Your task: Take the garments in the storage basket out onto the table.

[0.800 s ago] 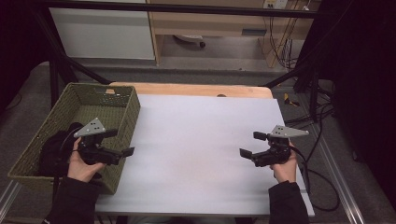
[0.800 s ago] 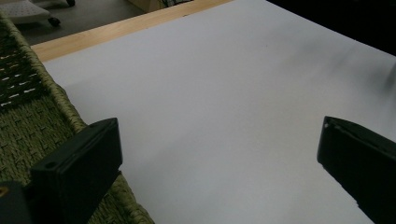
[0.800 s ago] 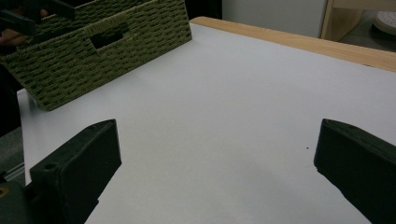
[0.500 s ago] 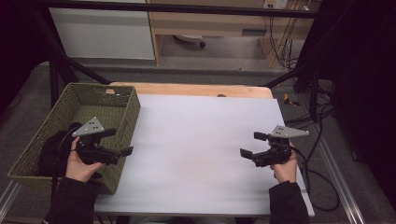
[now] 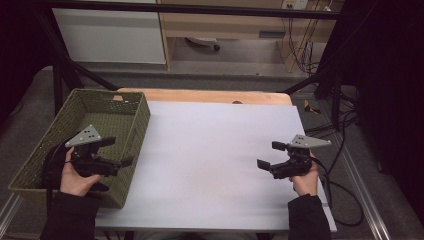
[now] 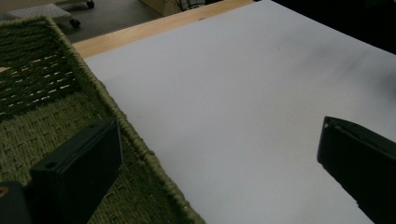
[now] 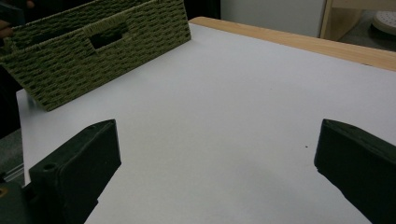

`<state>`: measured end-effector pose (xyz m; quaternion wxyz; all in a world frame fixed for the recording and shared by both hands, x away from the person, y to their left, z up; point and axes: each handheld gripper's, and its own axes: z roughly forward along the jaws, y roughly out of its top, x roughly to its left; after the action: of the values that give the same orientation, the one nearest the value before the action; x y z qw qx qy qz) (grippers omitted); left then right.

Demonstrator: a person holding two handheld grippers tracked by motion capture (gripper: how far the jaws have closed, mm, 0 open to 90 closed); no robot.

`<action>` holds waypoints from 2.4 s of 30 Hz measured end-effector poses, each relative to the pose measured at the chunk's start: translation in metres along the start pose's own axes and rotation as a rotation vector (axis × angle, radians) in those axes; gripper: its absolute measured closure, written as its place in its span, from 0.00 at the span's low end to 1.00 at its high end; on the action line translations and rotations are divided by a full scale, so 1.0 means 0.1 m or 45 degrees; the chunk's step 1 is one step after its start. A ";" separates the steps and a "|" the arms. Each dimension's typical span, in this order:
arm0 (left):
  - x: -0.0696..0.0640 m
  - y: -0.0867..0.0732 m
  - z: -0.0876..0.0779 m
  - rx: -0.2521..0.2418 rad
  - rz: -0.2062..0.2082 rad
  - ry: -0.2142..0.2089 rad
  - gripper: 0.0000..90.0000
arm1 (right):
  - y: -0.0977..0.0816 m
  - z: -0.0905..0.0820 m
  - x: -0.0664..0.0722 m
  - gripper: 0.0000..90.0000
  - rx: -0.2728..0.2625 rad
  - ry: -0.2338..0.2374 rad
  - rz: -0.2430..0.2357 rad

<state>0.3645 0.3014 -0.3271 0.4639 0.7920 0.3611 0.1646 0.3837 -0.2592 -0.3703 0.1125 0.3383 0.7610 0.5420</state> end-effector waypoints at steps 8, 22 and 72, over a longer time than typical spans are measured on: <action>0.07 -0.03 -0.07 0.023 -0.023 0.049 0.00 | 0.00 0.01 0.00 0.01 0.005 0.001 -0.003; 0.28 -0.13 -0.43 0.037 -0.083 0.168 0.00 | 0.00 0.01 0.00 0.01 0.008 -0.004 -0.004; 0.92 -0.80 -0.89 0.325 -0.434 0.573 0.06 | -0.02 0.00 -0.01 0.01 0.020 -0.024 -0.003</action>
<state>0.3416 0.4477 -0.3566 0.2900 0.7157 0.6000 0.2090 0.3840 -0.2599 -0.3723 0.1179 0.3434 0.7644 0.5328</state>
